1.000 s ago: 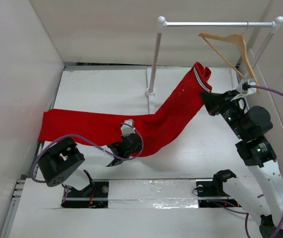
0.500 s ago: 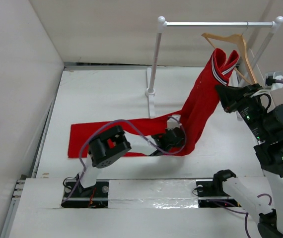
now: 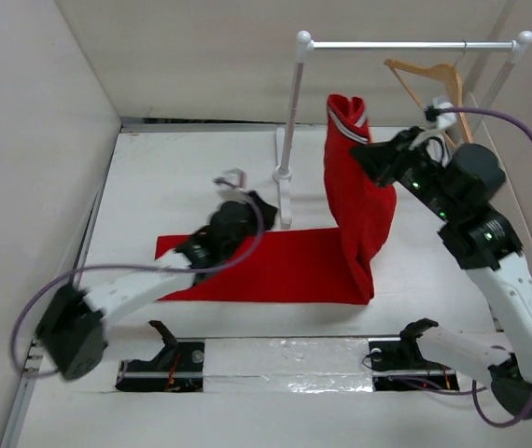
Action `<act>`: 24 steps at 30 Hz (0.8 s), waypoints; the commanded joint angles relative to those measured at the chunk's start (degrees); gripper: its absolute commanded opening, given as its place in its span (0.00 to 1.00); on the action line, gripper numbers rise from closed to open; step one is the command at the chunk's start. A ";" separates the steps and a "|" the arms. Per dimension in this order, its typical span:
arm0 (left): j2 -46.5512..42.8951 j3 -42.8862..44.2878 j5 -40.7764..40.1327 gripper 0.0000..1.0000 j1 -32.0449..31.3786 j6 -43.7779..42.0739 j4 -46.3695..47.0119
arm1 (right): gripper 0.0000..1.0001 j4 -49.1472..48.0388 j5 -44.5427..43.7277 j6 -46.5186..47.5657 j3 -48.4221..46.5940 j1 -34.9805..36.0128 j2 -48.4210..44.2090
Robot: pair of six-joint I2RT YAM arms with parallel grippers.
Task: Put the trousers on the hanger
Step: Fold the trousers at the center of the board.
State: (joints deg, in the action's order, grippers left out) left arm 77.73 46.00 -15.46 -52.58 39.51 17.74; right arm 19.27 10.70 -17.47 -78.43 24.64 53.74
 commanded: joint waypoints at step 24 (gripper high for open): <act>-58.84 2.19 -8.02 0.40 25.24 -3.57 -32.60 | 0.97 -30.33 -13.42 -1.16 -9.66 43.21 52.20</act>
State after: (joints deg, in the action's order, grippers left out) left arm 18.13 51.44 -24.51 -27.59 35.51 -15.25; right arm 0.34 -1.41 -18.17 -92.20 70.22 118.34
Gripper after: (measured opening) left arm 0.393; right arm 0.989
